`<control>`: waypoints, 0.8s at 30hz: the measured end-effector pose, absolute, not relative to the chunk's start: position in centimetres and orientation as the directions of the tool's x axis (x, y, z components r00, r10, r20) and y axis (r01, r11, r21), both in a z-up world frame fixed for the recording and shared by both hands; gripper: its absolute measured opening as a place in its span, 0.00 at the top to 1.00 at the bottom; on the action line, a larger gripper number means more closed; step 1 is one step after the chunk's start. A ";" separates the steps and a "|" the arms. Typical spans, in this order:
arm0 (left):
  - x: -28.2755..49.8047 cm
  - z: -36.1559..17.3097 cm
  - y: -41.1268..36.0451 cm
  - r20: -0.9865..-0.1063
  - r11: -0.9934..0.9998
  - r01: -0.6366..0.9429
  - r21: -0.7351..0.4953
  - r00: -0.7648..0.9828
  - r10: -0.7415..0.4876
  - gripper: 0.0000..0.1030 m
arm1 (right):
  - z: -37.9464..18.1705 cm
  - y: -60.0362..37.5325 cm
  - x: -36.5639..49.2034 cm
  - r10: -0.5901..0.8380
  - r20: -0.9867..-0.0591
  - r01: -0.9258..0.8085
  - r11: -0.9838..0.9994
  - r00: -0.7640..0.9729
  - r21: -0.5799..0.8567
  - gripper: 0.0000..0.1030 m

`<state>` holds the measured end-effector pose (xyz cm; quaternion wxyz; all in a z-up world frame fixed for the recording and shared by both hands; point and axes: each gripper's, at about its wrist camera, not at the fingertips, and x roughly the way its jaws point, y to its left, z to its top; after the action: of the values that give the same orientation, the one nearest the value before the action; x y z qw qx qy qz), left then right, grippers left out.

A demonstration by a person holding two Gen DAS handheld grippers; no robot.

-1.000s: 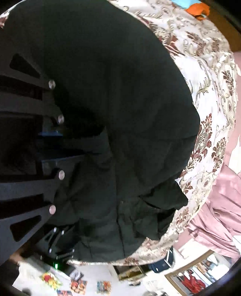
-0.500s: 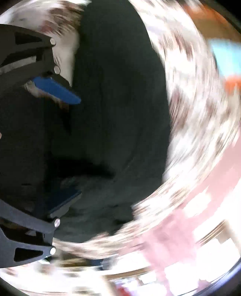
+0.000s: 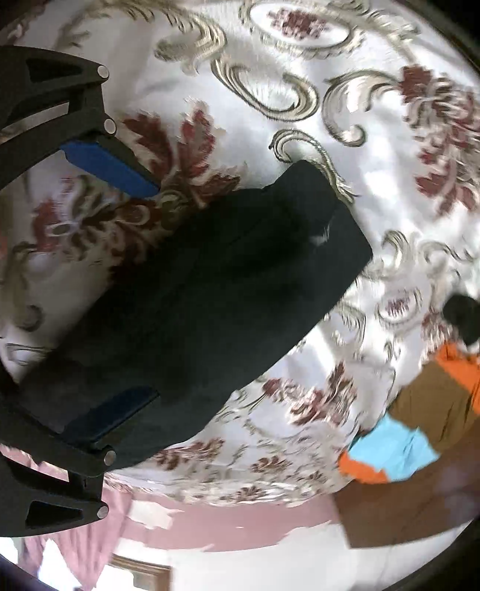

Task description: Fold large clothes

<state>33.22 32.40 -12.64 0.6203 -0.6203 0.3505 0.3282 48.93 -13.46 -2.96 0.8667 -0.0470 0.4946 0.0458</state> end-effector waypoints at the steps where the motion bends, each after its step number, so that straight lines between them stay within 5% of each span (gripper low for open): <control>1: 33.4 -13.2 32.7 -0.844 0.008 -0.844 -0.536 0.536 -0.032 0.00 | -3.2 -13.3 48.9 0.032 -0.866 -0.129 0.991 0.499 -0.037 0.17; 17: 36.7 -16.1 33.1 -0.854 -0.058 -0.871 -0.487 0.489 -0.179 0.04 | -6.1 -14.7 49.0 -0.006 -0.896 -0.101 0.993 0.445 -0.056 0.15; 21: 37.1 -14.2 33.1 -0.849 -0.021 -0.858 -0.514 0.512 -0.131 0.29 | -5.7 -15.2 48.8 0.002 -0.893 -0.093 0.995 0.451 -0.045 0.15; 24: 38.0 -12.4 33.1 -0.872 0.069 -0.870 -0.489 0.483 -0.078 0.71 | -5.8 -15.7 49.0 0.014 -0.894 -0.092 0.995 0.448 -0.030 0.15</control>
<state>38.01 33.08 -12.41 0.6161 -0.6019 0.3936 0.3214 49.01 -15.74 -5.82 0.8501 -0.0373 0.5243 0.0314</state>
